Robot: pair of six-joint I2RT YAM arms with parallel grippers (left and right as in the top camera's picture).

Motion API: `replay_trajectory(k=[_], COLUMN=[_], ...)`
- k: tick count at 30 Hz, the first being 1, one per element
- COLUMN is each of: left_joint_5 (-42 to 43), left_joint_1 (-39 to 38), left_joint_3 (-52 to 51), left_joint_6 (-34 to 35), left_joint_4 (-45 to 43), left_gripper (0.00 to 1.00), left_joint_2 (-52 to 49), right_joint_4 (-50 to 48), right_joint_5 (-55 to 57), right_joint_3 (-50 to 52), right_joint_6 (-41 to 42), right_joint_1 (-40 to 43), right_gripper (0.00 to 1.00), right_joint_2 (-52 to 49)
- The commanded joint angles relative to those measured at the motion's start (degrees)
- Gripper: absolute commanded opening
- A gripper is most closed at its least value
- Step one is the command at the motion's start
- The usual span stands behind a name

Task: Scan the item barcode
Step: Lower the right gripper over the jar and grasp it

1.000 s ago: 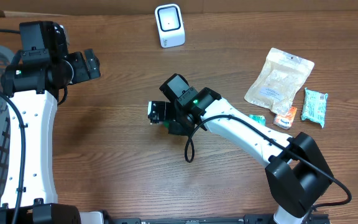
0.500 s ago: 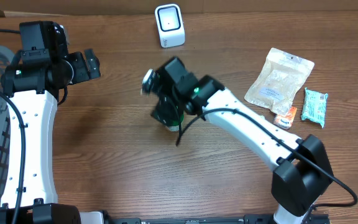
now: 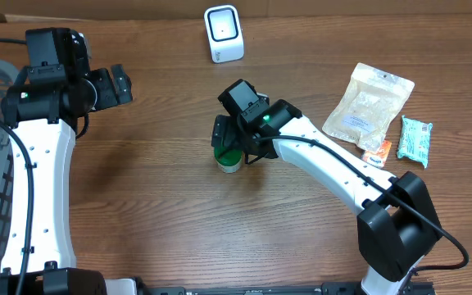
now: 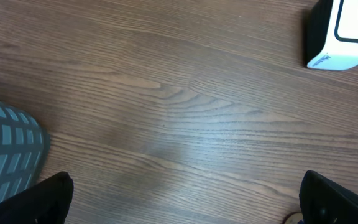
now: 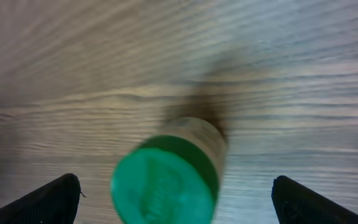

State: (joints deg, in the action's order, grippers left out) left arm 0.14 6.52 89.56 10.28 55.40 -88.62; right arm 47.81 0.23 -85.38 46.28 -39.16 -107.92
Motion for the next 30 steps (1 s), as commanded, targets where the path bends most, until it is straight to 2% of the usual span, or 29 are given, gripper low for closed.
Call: replay_trajectory(k=[1, 6, 15, 17, 19, 20, 22, 27, 30], left_joint_5=[-0.7, -0.7, -0.7, -0.7, -0.7, -0.7, -0.7, -0.7, -0.7], left_joint_1=[0.3, 0.3, 0.3, 0.3, 0.3, 0.3, 0.3, 0.3, 0.3], left_joint_3=[0.7, 0.7, 0.7, 0.7, 0.7, 0.7, 0.7, 0.7, 0.7], left_joint_6=[-0.9, -0.9, -0.9, -0.9, -0.9, -0.9, -0.9, -0.9, -0.9], left_joint_4=[0.1, 0.1, 0.1, 0.1, 0.1, 0.1, 0.1, 0.1, 0.1], left_gripper=[1.00, 1.00, 1.00, 1.00, 1.00, 1.00, 1.00, 1.00, 1.00], left_joint_2=[0.4, 0.4, 0.4, 0.4, 0.4, 0.4, 0.4, 0.4, 0.4], right_joint_4=[-1.8, -2.1, -1.9, -0.6, 1.4, 2.4, 3.2, 3.7, 3.5], right_joint_5=[0.5, 0.2, 0.1, 0.1, 0.1, 0.1, 0.1, 0.1, 0.1], right_joint_3=[-0.1, -0.1, -0.1, -0.1, -0.1, -0.1, -0.1, -0.1, -0.1], right_joint_6=[4.0, 11.1, 9.7, 7.8, 5.3, 4.0, 0.3, -6.0, -17.5], right_joint_1=[-0.4, -0.7, -2.2, -2.4, -2.4, -2.4, -2.4, -2.4, -2.4], right_gripper=[1.00, 1.00, 0.98, 0.88, 0.73, 0.72, 0.62, 0.59, 0.60], right_joint_2=[-0.6, -4.6, -6.4, -6.4, -6.4, -6.4, -6.4, -6.4, -6.4])
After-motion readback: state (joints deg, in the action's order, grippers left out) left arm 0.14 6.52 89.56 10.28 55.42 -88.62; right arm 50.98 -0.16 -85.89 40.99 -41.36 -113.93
